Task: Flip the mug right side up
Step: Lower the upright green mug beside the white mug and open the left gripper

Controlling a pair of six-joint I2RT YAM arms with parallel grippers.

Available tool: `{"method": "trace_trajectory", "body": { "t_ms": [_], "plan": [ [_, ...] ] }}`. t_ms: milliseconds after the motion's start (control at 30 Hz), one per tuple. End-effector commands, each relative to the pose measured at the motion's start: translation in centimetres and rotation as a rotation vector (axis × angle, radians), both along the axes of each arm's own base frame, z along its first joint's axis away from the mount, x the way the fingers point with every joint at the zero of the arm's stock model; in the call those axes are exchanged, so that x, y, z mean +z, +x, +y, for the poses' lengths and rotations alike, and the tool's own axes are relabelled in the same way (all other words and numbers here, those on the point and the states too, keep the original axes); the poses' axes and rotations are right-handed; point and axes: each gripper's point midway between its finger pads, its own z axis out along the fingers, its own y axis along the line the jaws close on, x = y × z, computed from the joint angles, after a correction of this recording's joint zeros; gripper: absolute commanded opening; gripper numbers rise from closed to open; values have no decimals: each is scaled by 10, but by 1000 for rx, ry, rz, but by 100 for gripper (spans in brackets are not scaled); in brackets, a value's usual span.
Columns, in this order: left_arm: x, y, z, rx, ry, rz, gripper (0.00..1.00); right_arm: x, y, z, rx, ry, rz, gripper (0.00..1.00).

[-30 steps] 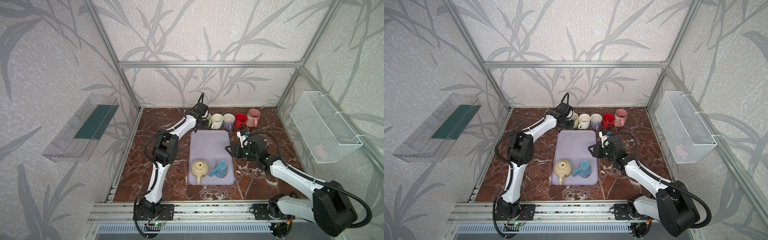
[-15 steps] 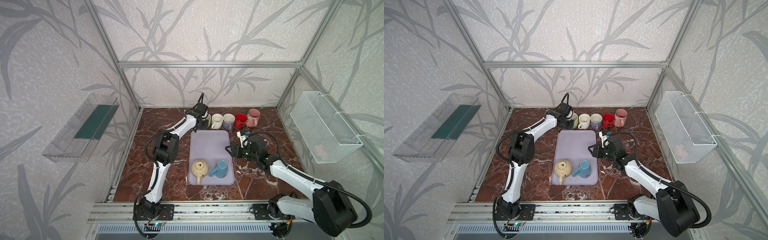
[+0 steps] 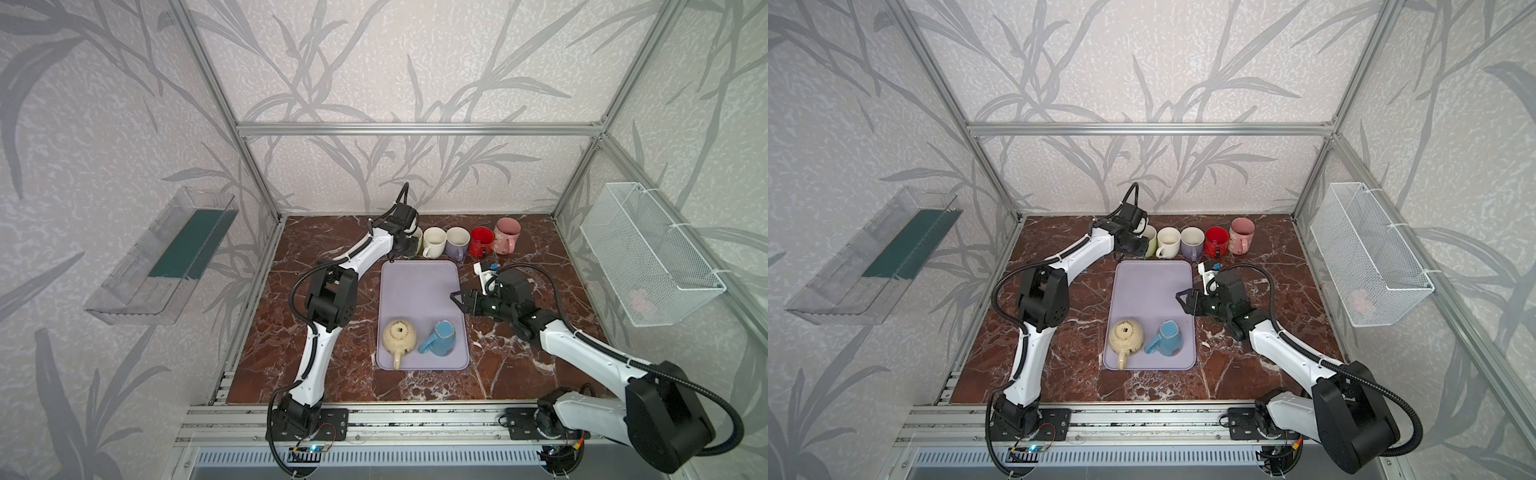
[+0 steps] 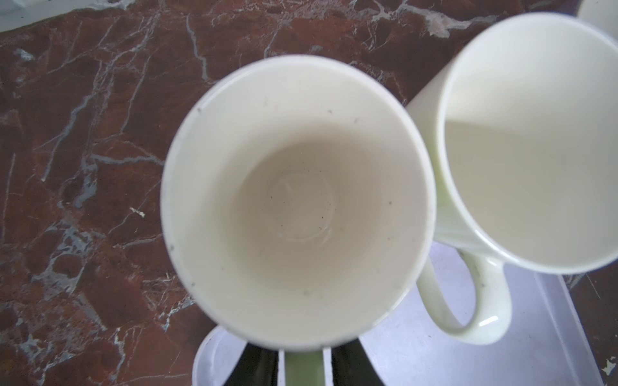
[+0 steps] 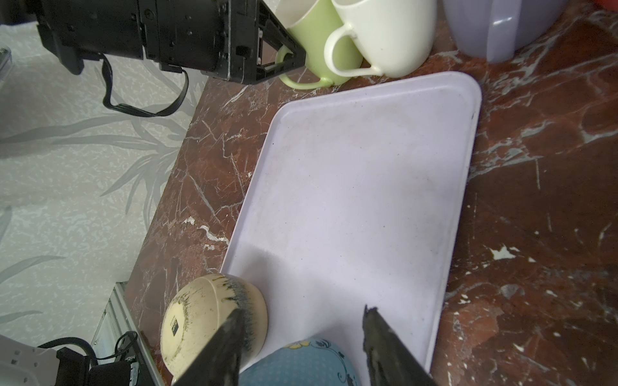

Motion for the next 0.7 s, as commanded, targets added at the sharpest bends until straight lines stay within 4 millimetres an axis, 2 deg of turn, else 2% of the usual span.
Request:
{"method": "trace_trajectory", "body": {
  "t_ms": [0, 300, 533, 667],
  "plan": [
    [22, 5, -2, -7, 1, -50, 29, 2, -1, 4, 18, 15, -11, 57],
    [45, 2, -2, -9, -6, -87, 41, 7, -3, 3, 24, 1, -21, 57],
    [77, -5, 5, 6, -18, -149, 52, 19, -10, 1, 41, -18, -38, 59],
    [101, -16, 11, 23, -52, -184, 57, 31, -16, 0, 50, -55, -60, 61]
  ]
}}
